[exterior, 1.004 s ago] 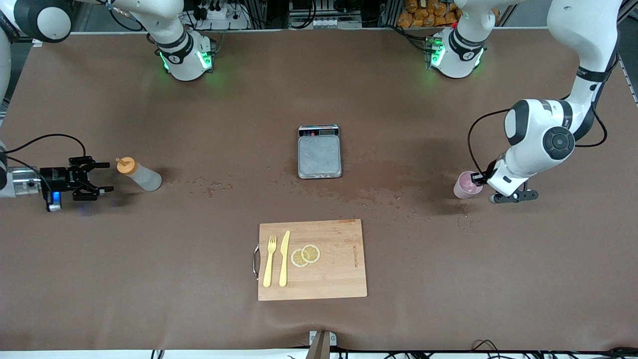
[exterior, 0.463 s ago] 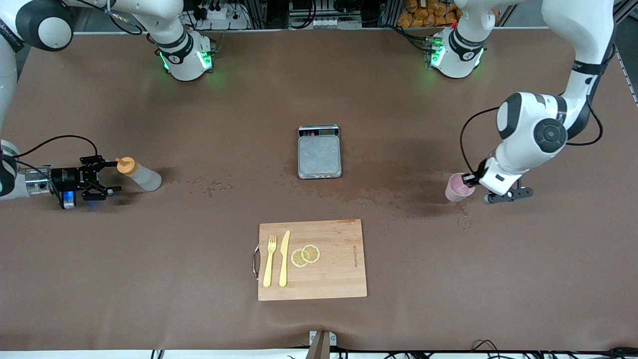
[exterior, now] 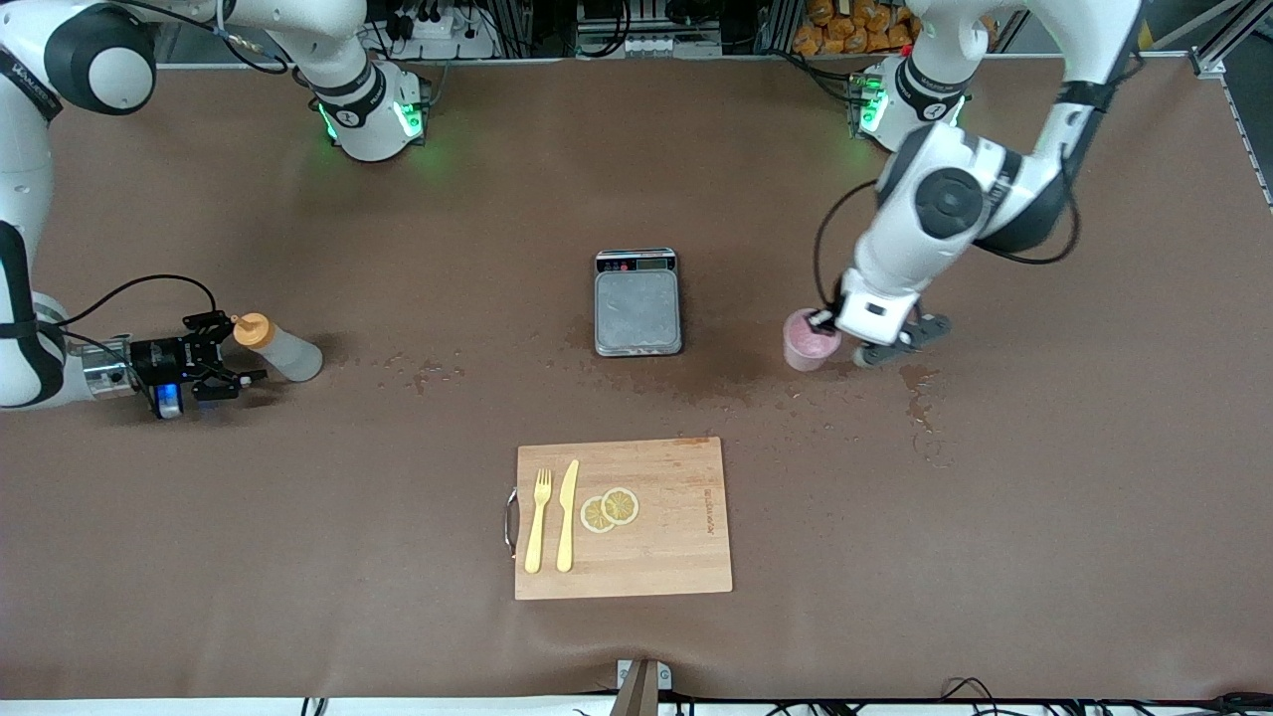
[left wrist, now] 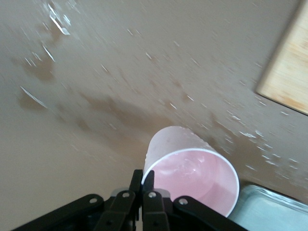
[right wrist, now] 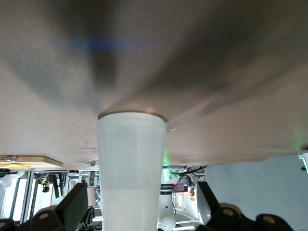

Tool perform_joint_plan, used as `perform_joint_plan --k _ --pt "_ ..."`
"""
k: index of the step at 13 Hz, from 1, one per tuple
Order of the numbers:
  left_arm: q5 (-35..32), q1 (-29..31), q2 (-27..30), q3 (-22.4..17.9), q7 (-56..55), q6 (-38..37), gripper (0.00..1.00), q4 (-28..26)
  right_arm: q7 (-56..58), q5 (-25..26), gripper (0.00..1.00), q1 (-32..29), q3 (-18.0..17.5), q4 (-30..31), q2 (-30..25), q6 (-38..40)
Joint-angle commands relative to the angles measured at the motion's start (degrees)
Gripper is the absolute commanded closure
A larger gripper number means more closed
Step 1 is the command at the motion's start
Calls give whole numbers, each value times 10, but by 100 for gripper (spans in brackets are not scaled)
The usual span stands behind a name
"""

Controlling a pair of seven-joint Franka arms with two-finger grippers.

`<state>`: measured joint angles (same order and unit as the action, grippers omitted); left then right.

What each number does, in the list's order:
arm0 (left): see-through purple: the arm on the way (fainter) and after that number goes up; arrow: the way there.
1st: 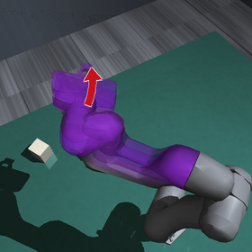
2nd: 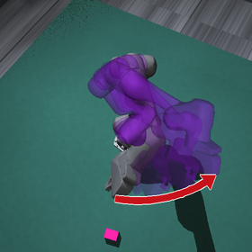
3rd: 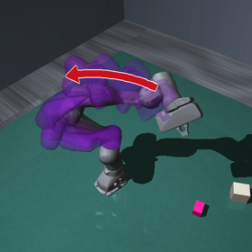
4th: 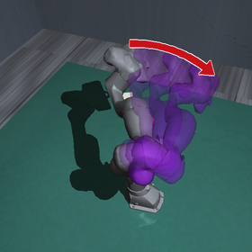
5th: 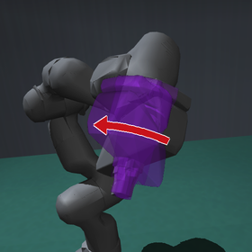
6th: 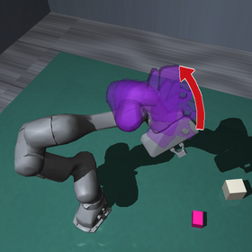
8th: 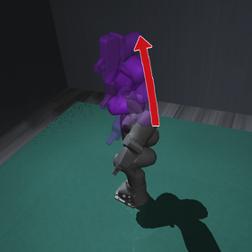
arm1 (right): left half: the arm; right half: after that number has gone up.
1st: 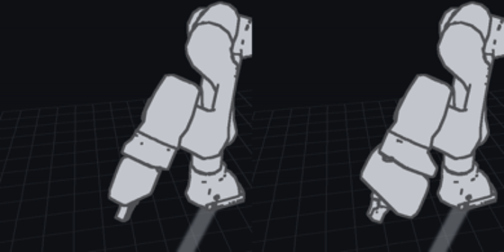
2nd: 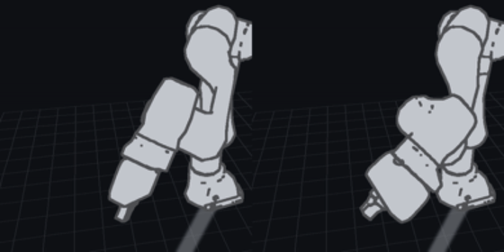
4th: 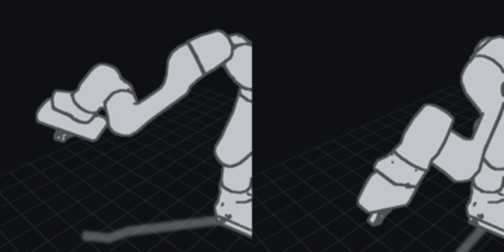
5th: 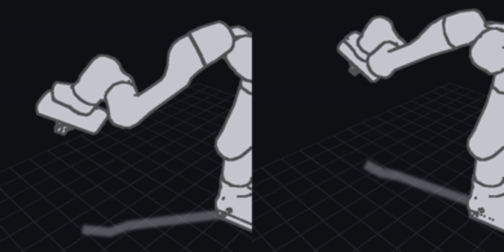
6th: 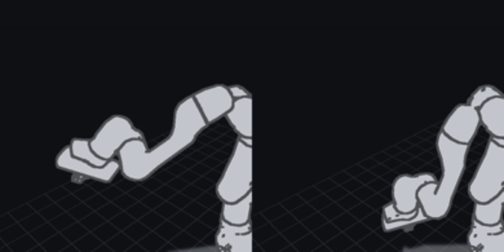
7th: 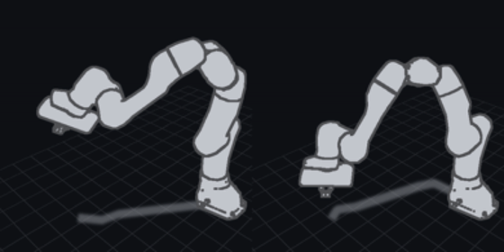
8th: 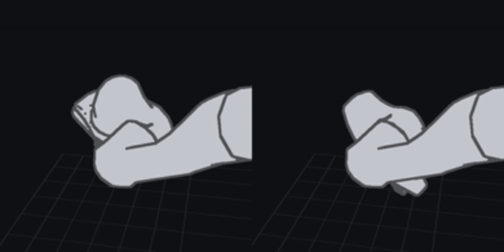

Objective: Add sauce to pink cup with both arms
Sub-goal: 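Carry the cup to the scale while the right gripper grasps the bottle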

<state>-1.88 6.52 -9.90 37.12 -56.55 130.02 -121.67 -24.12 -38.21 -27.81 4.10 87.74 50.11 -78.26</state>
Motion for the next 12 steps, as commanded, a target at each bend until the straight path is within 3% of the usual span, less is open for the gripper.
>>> perform_joint_plan --k 1,5,10,12 --pt "9 -40 -22 25 -102 -13 100 40 -17 -11 0 14 -1 -2 2 9" --pt "5 -115 -65 24 -207 -9 100 75 -16 -11 0 20 -1 3 2 17" --pt "-27 -167 -114 23 -331 51 100 77 -11 -11 0 27 -4 13 2 18" --pt "-55 -180 -130 23 -376 74 100 78 -10 -11 28 26 -4 12 2 25"
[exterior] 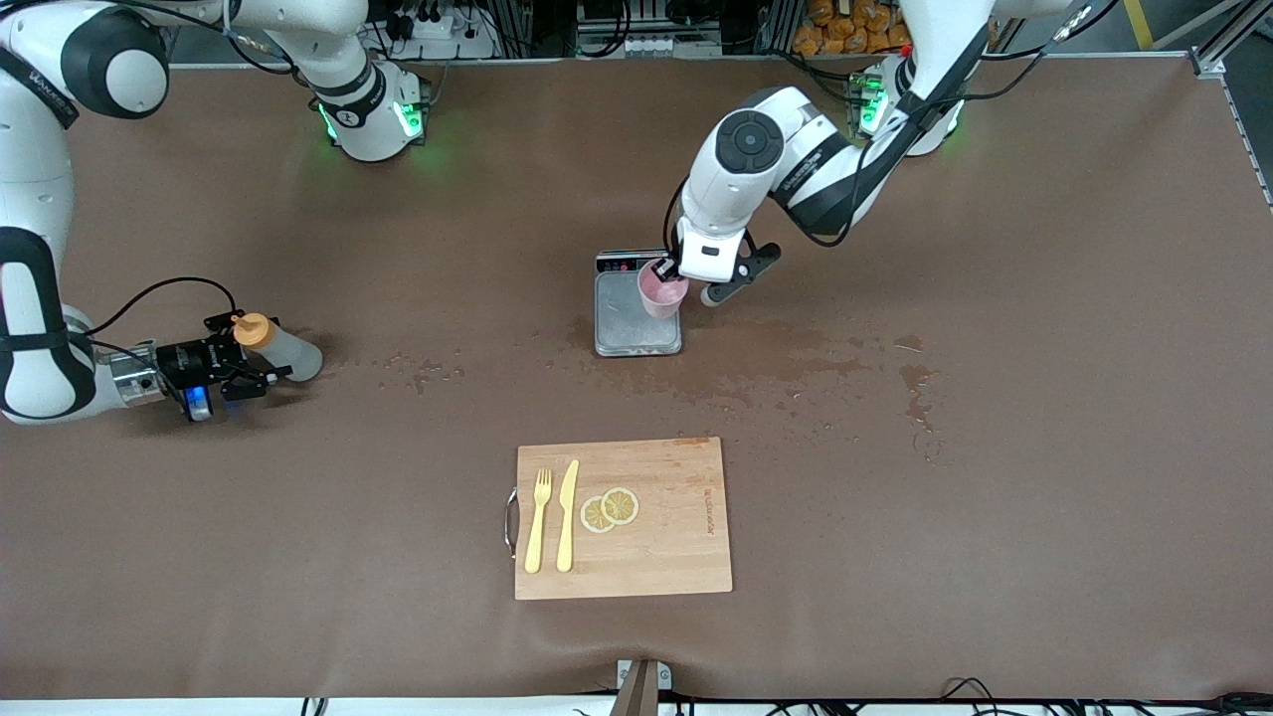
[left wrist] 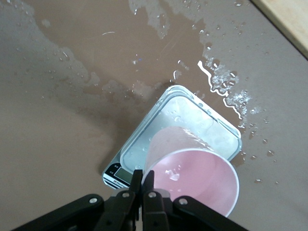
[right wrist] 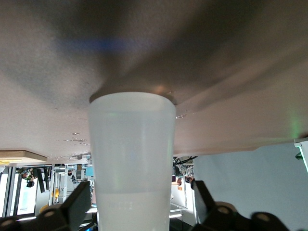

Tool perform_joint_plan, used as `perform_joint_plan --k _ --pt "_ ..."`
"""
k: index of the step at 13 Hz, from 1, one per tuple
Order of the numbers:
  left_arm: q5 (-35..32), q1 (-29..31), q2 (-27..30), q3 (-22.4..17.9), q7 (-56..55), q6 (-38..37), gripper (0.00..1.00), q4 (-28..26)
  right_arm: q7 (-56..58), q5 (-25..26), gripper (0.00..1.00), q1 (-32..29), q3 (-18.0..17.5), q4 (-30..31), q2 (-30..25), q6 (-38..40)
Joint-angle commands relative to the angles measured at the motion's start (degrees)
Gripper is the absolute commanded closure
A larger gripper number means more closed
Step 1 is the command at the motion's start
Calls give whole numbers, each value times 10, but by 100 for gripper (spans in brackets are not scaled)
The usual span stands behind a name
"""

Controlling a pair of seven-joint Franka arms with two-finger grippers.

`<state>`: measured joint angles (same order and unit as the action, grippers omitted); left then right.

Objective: Add sauce to pink cup with both arms
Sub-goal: 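Carry the cup to the scale while the right gripper grasps the bottle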

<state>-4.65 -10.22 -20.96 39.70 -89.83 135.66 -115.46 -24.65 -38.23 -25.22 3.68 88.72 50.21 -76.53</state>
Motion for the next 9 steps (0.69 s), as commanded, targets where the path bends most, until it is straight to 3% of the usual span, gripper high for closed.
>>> perform_joint_plan --k 1,5,9 --pt "-30 -23 -27 -2 -54 26 100 16 -5 -11 38 -3 0 1 1 7" --pt "-50 -43 -57 -5 -61 28 100 31 -12 -11 48 -4 0 -3 -3 14" --pt "-92 -47 -80 -6 -77 30 100 45 -71 -10 48 5 0 -25 -16 47"
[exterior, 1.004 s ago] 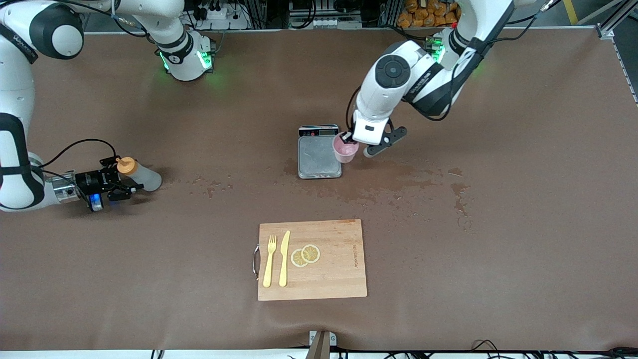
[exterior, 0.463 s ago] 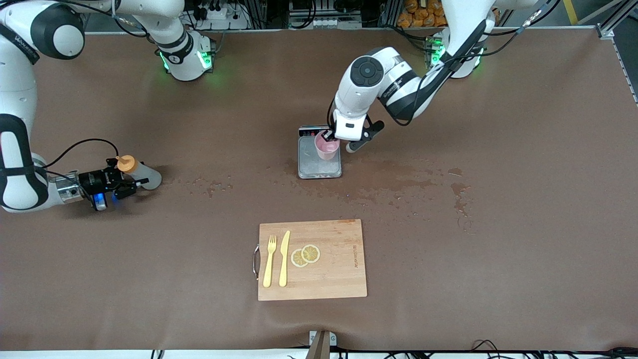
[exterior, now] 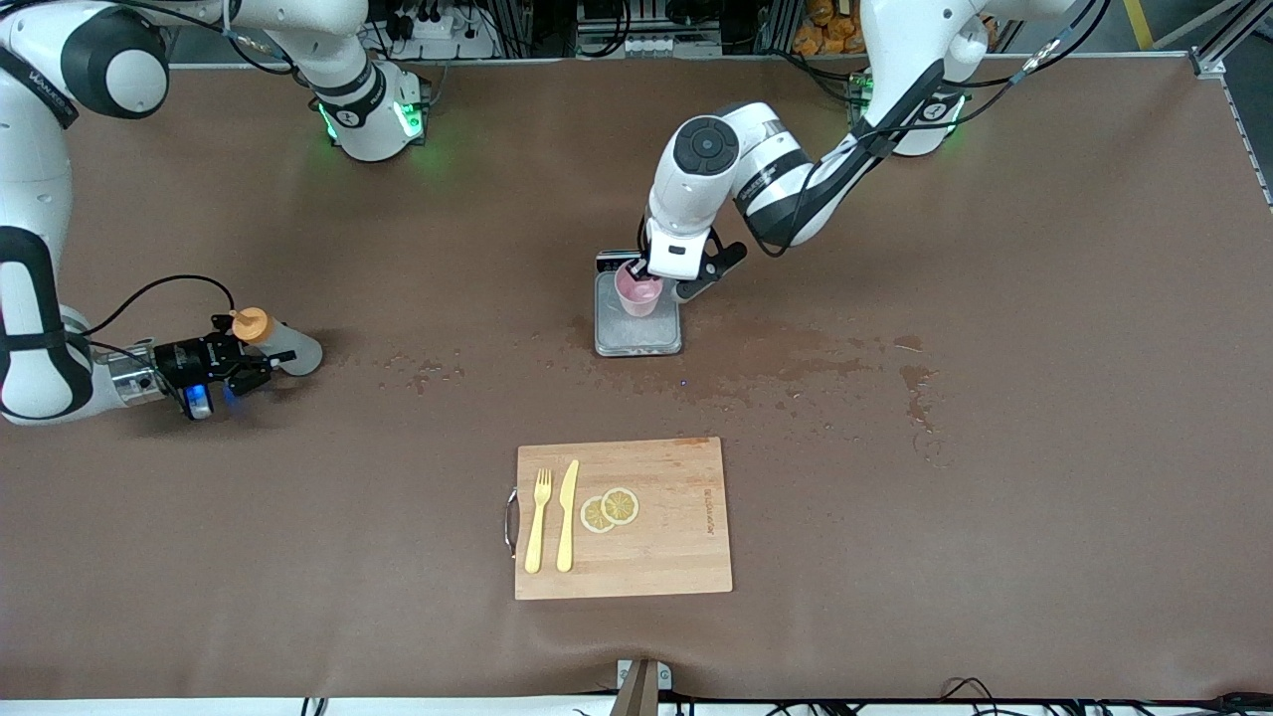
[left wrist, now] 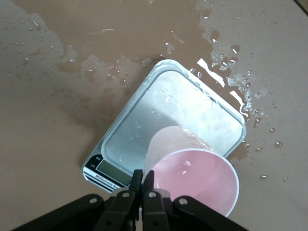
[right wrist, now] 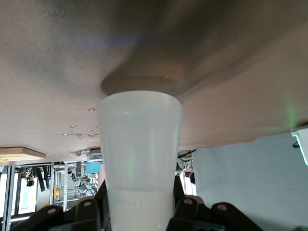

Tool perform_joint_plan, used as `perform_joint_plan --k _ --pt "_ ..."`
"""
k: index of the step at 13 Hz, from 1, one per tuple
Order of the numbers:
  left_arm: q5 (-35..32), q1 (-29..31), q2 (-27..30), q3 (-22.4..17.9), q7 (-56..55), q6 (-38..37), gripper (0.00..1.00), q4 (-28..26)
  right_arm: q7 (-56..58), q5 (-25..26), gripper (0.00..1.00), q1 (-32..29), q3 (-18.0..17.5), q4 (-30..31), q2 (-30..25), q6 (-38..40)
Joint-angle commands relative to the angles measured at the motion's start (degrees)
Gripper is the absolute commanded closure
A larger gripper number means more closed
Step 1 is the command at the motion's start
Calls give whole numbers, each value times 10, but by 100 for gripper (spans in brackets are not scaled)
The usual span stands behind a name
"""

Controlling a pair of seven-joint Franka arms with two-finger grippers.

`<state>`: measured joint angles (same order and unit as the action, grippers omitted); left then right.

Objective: Add sauce to pink cup with both arms
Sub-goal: 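Open the left gripper on the scale while the right gripper lifts the bottle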

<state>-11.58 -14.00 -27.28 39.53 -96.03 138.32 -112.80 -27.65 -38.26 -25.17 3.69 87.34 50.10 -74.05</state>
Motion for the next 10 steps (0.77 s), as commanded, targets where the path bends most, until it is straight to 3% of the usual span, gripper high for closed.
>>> perform_joint_plan --k 1,5,6,7,8,9,10 --pt "-33 -10 -21 -4 -15 10 100 18 -65 -9 47 8 -2 -17 -19 29" --pt "-42 -12 -30 -12 -15 21 100 18 -162 -2 45 36 -2 -56 -43 64" --pt "-42 -13 -31 -12 -14 21 95 18 -185 -1 45 44 -1 -60 -53 71" --pt "-42 -12 -30 -13 -15 21 64 19 -208 -1 45 55 -1 -60 -63 73" --pt "-42 -10 -30 -13 -16 21 13 23 -232 6 45 70 0 -60 -76 73" --pt "-43 -9 -26 -15 -25 20 0 27 -252 17 45 84 1 -60 -88 72" --pt "-46 -5 -21 -16 -30 16 0 32 -271 26 46 97 1 -61 -99 71"
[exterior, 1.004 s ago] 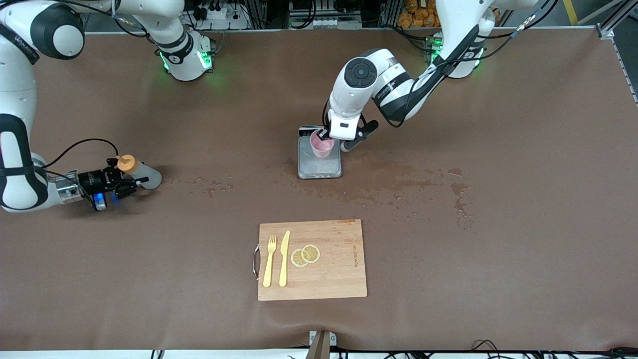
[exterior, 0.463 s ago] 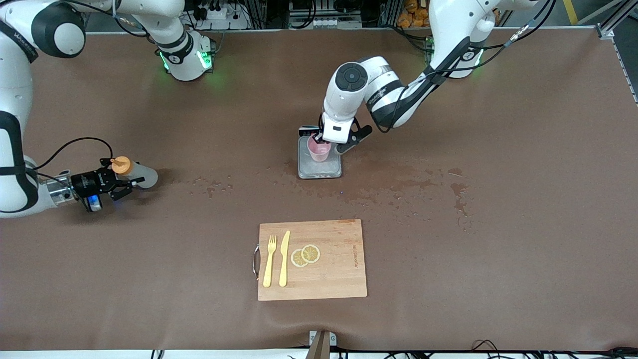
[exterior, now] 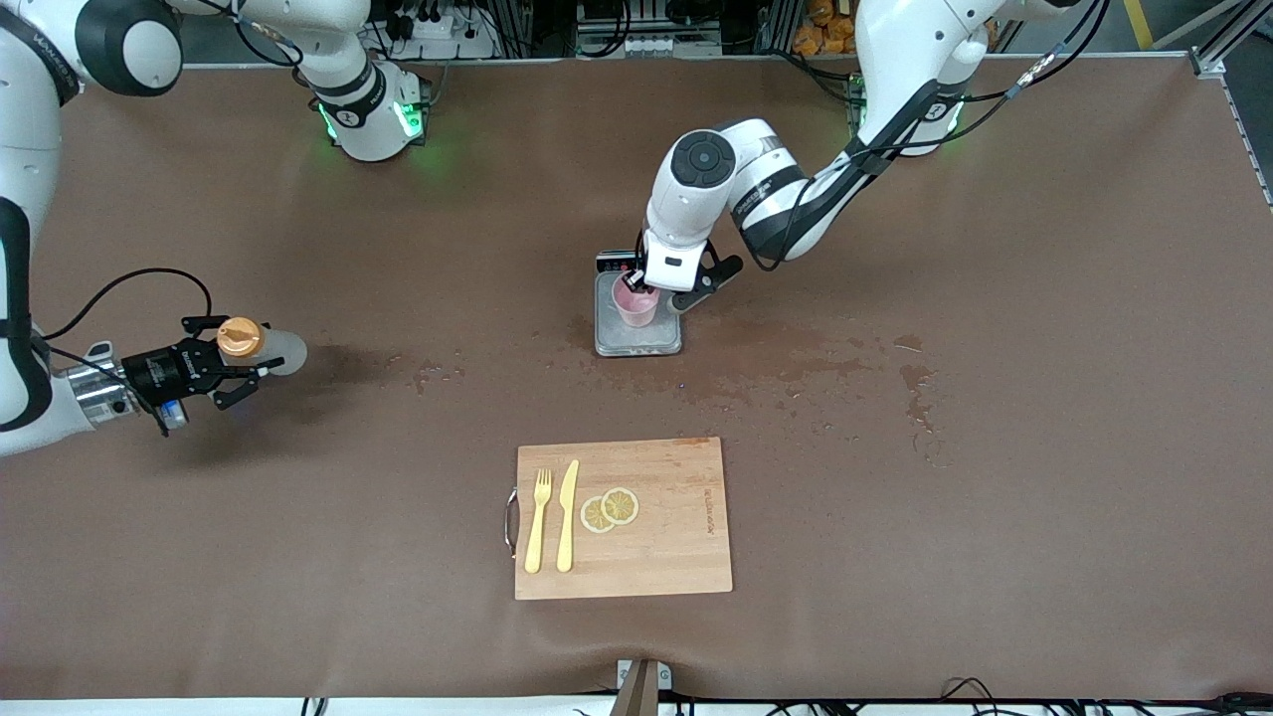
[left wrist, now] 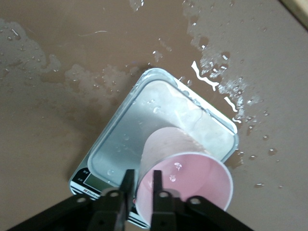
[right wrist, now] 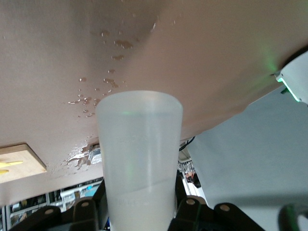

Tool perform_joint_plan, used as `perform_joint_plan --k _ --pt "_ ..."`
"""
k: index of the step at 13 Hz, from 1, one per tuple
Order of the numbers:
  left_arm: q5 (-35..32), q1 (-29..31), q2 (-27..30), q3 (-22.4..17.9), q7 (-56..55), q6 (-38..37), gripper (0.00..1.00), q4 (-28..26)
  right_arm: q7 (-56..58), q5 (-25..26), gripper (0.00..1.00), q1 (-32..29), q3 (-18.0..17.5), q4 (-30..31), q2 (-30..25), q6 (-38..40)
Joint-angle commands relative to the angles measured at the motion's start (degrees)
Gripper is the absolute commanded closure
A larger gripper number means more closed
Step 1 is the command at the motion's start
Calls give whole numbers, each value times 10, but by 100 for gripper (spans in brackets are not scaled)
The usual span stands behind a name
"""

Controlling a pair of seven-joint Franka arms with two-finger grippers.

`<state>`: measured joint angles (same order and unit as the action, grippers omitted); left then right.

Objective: Add sauce to pink cup with both arms
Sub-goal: 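Open the left gripper on the scale while the right gripper lifts the bottle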

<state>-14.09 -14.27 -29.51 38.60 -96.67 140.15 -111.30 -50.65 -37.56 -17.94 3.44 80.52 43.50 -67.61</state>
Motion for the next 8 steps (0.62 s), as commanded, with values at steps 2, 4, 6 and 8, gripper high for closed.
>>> perform_joint_plan --k 2,4,6,8 --pt "-22 10 29 -6 -23 -29 0 19 -82 27 46 44 3 1 -55 5" --pt "-22 15 73 -7 -18 -60 0 21 -135 65 46 84 3 -4 -82 0" --pt "-22 47 105 -8 -6 -78 0 36 -192 107 46 133 4 -4 -106 -9" --pt "-22 71 121 -10 35 -135 0 77 -256 130 46 179 4 -4 -126 -13"
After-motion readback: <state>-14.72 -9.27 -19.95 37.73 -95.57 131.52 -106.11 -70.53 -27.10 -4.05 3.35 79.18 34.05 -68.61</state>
